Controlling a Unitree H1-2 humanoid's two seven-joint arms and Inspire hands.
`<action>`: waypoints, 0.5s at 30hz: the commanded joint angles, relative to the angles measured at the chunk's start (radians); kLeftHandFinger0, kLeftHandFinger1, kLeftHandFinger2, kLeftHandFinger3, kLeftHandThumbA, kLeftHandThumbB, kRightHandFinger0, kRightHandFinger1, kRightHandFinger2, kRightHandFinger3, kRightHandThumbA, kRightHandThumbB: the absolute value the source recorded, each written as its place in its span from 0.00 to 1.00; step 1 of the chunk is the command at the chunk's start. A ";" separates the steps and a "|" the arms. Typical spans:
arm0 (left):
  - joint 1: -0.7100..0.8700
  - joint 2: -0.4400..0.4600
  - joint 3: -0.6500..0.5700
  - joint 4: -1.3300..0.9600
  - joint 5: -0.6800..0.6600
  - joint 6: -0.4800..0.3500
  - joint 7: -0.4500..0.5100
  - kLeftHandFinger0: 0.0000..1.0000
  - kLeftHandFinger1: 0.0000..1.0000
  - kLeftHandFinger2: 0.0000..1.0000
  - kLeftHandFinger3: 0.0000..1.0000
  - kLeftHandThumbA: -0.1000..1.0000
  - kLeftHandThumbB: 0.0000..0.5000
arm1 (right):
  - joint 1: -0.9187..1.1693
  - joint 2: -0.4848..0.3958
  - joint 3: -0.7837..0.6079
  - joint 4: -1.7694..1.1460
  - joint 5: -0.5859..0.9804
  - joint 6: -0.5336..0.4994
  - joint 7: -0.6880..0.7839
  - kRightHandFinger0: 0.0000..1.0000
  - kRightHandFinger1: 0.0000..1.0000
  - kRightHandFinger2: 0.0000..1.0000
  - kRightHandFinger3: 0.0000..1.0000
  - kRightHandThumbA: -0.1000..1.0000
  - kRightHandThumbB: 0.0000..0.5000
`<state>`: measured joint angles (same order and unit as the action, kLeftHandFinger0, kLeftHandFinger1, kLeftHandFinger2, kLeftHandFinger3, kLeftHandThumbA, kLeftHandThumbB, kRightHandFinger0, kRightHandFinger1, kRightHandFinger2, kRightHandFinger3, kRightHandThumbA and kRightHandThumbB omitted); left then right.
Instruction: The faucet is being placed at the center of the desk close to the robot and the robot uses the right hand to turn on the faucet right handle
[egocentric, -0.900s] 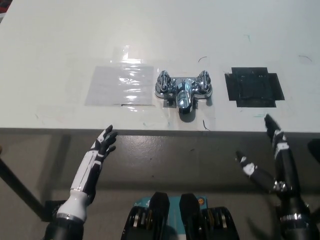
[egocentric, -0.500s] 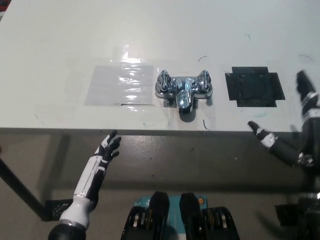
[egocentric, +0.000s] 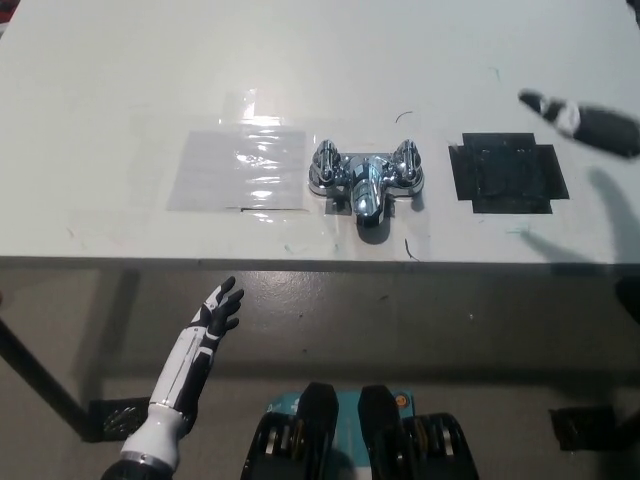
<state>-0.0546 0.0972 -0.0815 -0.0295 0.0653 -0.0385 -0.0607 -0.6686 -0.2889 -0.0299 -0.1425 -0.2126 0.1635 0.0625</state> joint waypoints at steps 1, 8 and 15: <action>-0.002 0.008 -0.001 -0.025 0.010 -0.054 -0.004 1.00 1.00 1.00 1.00 1.00 0.03 | -0.472 -0.138 0.133 0.257 -0.179 0.306 0.424 1.00 1.00 1.00 1.00 1.00 0.56; 0.017 0.010 -0.005 -0.030 0.019 -0.042 -0.005 1.00 1.00 1.00 1.00 1.00 0.07 | -0.680 -0.084 0.262 0.609 -0.180 0.306 0.509 1.00 1.00 1.00 1.00 1.00 0.46; 0.039 0.004 -0.004 -0.016 0.018 -0.075 0.003 1.00 1.00 1.00 1.00 1.00 0.10 | -0.816 0.012 0.376 0.928 -0.171 0.306 0.456 1.00 1.00 1.00 1.00 1.00 0.46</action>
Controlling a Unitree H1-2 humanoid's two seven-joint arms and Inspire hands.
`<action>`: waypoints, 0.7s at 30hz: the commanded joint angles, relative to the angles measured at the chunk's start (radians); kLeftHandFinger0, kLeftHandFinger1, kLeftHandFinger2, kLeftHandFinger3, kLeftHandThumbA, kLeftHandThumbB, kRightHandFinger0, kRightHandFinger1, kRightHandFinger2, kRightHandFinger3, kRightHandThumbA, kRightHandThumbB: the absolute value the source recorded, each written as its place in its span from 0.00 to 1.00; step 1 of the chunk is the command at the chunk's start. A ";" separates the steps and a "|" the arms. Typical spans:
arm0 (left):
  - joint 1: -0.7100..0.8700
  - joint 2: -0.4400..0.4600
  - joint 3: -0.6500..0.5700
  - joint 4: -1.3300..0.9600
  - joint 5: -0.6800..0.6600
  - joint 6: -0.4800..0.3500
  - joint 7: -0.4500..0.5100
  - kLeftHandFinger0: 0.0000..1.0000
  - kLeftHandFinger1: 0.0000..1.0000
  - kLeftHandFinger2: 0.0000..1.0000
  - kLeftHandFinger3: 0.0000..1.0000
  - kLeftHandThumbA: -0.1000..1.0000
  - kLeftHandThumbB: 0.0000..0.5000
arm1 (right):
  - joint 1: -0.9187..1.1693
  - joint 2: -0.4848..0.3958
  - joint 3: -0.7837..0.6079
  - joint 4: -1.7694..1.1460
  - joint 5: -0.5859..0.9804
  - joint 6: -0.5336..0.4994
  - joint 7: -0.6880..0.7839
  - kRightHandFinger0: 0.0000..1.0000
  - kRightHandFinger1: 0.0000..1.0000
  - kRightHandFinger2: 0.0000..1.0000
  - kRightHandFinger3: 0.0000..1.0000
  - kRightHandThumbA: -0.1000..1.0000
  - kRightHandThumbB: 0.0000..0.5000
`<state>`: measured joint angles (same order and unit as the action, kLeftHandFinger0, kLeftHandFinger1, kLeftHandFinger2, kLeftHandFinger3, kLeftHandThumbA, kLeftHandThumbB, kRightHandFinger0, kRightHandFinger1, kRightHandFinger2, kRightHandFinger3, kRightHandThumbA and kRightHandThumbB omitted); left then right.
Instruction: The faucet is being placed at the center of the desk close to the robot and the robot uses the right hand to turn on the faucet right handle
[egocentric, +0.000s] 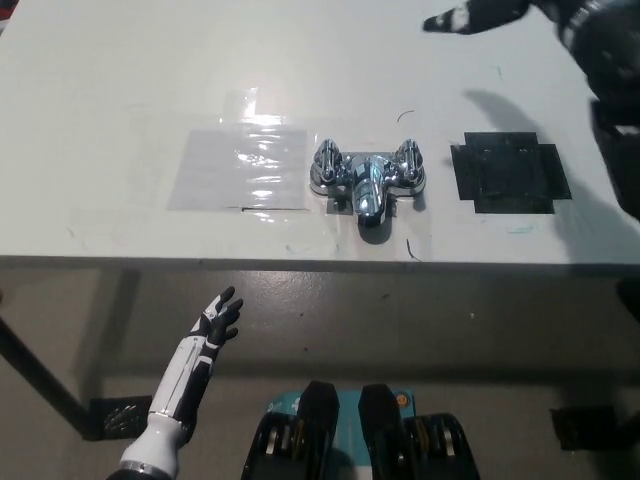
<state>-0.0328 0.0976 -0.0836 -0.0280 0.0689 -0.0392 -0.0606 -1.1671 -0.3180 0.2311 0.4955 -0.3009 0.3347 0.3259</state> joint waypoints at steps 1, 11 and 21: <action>0.013 0.004 0.000 -0.016 0.016 -0.074 0.005 1.00 1.00 1.00 1.00 1.00 0.10 | -0.339 0.054 0.128 0.332 -0.075 0.135 0.183 1.00 1.00 1.00 1.00 1.00 0.45; 0.015 -0.002 0.005 -0.030 -0.004 -0.055 -0.001 1.00 1.00 1.00 1.00 1.00 0.11 | -0.459 0.169 0.216 0.670 -0.105 0.135 0.074 1.00 1.00 1.00 1.00 0.98 0.50; 0.005 0.010 0.003 -0.019 0.008 -0.075 -0.003 1.00 1.00 1.00 1.00 1.00 0.12 | -0.439 0.204 0.274 0.809 -0.122 0.071 0.038 1.00 1.00 1.00 1.00 1.00 0.52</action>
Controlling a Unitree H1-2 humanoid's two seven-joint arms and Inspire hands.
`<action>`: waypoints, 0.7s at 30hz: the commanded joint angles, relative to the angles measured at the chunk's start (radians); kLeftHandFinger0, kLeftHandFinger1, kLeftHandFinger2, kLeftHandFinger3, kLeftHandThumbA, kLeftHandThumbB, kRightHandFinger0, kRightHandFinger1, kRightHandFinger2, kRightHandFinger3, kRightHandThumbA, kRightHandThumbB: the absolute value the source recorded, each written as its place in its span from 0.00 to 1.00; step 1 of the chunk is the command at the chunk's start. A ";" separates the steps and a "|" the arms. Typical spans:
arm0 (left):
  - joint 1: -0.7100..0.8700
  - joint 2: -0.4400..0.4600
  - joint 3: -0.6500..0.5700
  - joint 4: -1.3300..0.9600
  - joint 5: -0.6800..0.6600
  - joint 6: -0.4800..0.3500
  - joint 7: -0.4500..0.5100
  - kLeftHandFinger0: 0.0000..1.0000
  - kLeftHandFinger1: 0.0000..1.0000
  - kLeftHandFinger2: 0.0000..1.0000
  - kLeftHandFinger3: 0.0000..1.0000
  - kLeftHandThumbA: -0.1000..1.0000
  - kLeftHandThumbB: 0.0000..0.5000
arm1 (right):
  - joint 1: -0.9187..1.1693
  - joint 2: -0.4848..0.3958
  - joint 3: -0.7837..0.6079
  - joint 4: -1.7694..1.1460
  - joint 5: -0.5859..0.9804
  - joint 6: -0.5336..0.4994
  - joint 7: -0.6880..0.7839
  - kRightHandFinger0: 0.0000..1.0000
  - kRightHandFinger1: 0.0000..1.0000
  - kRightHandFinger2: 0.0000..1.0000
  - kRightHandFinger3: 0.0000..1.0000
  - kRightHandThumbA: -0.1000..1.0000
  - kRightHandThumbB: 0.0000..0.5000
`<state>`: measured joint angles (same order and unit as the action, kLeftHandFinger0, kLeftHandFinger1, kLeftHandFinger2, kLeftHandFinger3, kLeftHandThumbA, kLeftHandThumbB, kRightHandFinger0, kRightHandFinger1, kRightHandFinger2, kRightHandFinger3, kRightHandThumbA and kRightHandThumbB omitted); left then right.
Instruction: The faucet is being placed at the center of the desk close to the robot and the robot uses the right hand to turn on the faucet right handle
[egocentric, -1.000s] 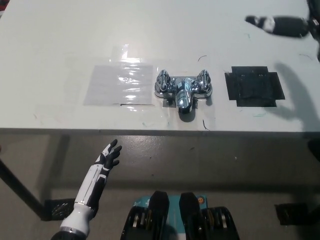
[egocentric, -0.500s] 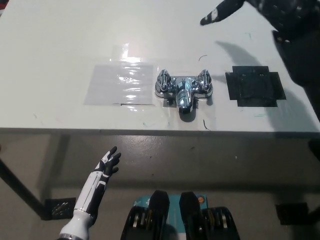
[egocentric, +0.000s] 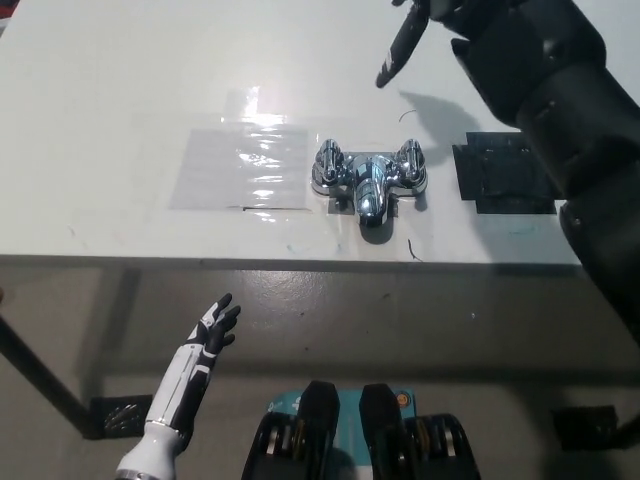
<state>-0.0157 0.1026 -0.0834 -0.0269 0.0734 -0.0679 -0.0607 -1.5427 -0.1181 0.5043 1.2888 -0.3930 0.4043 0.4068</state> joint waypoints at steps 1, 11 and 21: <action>-0.013 0.006 0.003 -0.019 0.002 -0.049 -0.005 1.00 1.00 1.00 1.00 1.00 0.10 | -0.060 0.005 0.005 0.021 -0.031 -0.007 -0.037 1.00 1.00 1.00 1.00 1.00 0.50; -0.013 0.003 0.009 -0.026 -0.009 -0.033 -0.007 1.00 1.00 1.00 1.00 1.00 0.10 | -0.010 0.024 -0.060 0.044 0.011 0.020 -0.083 1.00 1.00 1.00 1.00 0.95 0.55; -0.012 0.005 0.018 -0.031 -0.026 -0.022 -0.017 1.00 1.00 1.00 1.00 1.00 0.10 | 0.028 0.030 -0.001 0.071 -0.035 -0.041 -0.039 1.00 1.00 1.00 1.00 1.00 0.50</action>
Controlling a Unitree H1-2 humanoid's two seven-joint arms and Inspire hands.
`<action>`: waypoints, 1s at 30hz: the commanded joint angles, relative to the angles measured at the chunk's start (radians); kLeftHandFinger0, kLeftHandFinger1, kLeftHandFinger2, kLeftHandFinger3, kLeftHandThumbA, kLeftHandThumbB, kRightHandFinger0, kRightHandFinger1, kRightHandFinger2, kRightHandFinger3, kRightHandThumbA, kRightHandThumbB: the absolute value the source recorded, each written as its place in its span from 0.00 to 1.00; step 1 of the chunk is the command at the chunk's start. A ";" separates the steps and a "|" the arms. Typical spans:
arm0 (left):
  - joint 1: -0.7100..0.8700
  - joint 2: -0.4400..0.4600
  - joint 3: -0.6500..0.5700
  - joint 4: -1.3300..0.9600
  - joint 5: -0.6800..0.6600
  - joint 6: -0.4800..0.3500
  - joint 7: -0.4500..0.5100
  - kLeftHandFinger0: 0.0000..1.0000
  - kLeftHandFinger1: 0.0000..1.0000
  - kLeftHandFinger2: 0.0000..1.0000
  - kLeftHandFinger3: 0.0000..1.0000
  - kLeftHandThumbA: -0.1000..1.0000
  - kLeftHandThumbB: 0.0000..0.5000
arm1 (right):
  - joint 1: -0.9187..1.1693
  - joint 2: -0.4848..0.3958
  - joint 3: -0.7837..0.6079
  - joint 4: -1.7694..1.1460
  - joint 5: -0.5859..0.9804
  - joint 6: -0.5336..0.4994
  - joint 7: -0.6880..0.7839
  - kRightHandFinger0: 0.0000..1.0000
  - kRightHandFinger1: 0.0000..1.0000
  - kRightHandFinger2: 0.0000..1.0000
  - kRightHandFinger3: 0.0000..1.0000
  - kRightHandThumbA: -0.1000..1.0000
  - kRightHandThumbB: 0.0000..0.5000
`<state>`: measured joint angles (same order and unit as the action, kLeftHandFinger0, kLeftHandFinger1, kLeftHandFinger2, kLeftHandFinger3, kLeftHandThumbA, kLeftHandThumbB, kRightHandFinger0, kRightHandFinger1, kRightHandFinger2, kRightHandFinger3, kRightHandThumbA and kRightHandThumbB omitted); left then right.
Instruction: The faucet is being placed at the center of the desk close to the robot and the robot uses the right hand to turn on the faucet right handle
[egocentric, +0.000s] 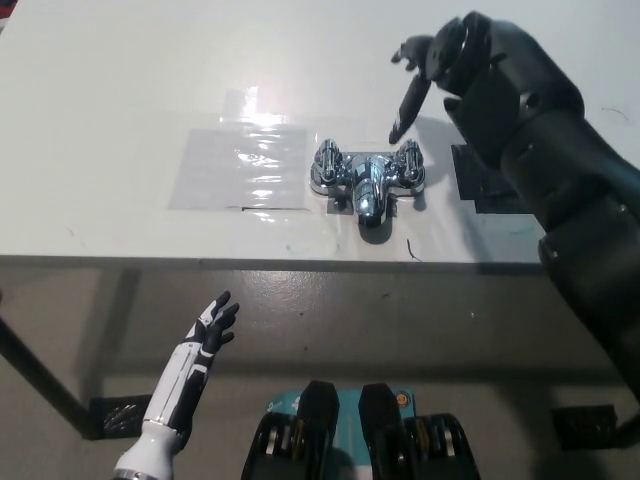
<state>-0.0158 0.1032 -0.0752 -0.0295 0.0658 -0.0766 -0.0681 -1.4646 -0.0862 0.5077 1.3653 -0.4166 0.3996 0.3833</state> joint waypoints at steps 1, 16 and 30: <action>-0.012 0.004 0.010 -0.029 -0.019 -0.012 -0.008 1.00 1.00 1.00 1.00 1.00 0.10 | -0.049 0.000 -0.005 -0.006 -0.011 -0.029 -0.013 1.00 1.00 1.00 1.00 1.00 0.51; -0.020 0.004 0.022 -0.037 -0.013 -0.005 -0.009 1.00 1.00 1.00 1.00 1.00 0.07 | -0.029 0.018 0.037 0.002 -0.061 0.018 -0.026 1.00 1.00 1.00 1.00 1.00 0.67; -0.022 0.007 0.026 -0.039 -0.007 -0.008 -0.007 1.00 1.00 1.00 1.00 1.00 0.11 | -0.019 0.035 0.051 0.009 -0.081 0.027 -0.041 1.00 1.00 1.00 1.00 1.00 0.73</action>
<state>-0.0254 0.1051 -0.0532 -0.0358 0.0636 -0.0732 -0.0703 -1.4399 -0.0638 0.5479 1.3810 -0.4723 0.4138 0.3562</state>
